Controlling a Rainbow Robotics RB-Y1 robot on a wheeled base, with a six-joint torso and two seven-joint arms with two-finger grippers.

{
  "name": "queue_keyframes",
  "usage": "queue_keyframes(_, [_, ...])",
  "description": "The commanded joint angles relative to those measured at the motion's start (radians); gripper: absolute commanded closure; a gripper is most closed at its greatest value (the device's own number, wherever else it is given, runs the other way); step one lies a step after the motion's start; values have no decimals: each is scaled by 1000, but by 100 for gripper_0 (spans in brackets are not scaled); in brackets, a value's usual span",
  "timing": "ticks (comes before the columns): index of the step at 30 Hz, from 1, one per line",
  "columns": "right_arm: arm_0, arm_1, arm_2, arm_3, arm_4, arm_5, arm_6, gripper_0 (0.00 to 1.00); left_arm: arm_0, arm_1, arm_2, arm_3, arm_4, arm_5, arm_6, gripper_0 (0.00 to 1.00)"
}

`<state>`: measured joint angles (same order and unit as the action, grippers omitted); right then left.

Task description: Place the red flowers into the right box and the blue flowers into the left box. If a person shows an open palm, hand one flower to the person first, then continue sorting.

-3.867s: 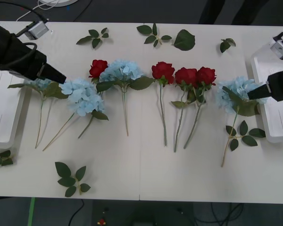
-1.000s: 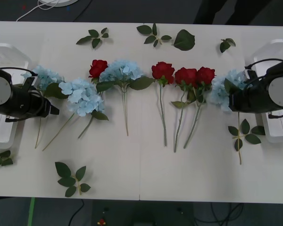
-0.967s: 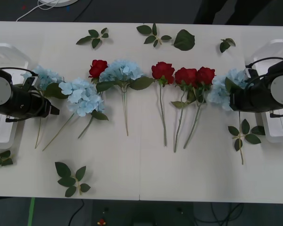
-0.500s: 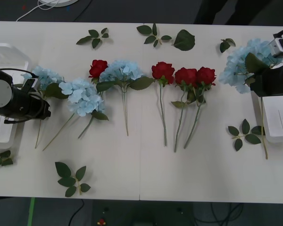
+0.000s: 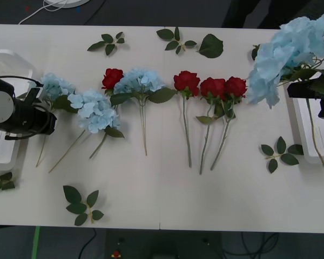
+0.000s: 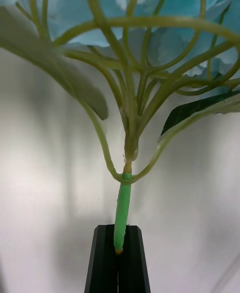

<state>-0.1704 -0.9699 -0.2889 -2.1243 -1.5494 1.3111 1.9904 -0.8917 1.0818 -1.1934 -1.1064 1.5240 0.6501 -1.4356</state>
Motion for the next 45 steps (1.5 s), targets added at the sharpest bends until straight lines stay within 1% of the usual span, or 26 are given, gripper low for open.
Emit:
queue_keyframes(1, [-26,68,-15,-25,-123,-33,169,100,-98,46,51,-1,2,48,52,100])
queue_keyframes(3, [-35,86,7,-23,-195,-59,229,100,-130,84,137,-3,1,174,44,100])
queue_keyframes(4, [-37,89,14,-23,-210,-67,242,100,-139,93,164,-1,1,214,41,100])
queue_keyframes(6, [-49,97,63,-19,-267,-116,271,100,-170,129,276,2,-5,384,32,100])
queue_keyframes(7, [-54,97,79,-16,-281,-130,272,100,-176,136,307,3,-5,424,30,100])
queue_keyframes(9, [-83,97,154,4,-322,-181,269,100,-191,167,426,11,-10,572,20,100])
queue_keyframes(10, [-90,99,171,9,-328,-191,266,100,-196,173,449,14,-10,600,17,100])
queue_keyframes(12, [-130,99,246,40,-345,-242,263,100,-199,196,543,37,-15,684,-3,100])
queue_keyframes(13, [-152,99,280,57,-348,-268,260,100,-199,205,584,59,-19,706,-37,100])
queue_keyframes(15, [-184,99,330,86,-362,-309,257,100,-199,219,615,97,-24,718,-94,100])
queue_keyframes(17, [-216,100,381,119,-385,-345,252,100,-199,231,618,140,-25,712,-158,100])
queue_keyframes(19, [-262,106,444,165,-419,-388,252,100,-199,236,618,200,-28,703,-264,100])
queue_keyframes(24, [-348,128,531,241,-454,-451,243,100,-199,237,618,367,-8,674,-506,100])
queue_keyframes(28, [-405,158,588,299,-491,-487,234,100,-196,216,618,500,-16,637,-687,100])
queue_keyframes(33, [-451,186,648,340,-512,-536,222,100,-164,185,618,617,1,592,-744,100])
queue_keyframes(35, [-466,191,672,350,-526,-559,217,100,-133,173,618,632,24,562,-747,100])
queue_keyframes(39, [-501,194,726,356,-543,-618,212,100,-36,141,618,620,81,454,-746,100])
queue_keyframes(45, [-526,194,763,357,-543,-636,203,100,86,93,618,571,97,306,-738,100])
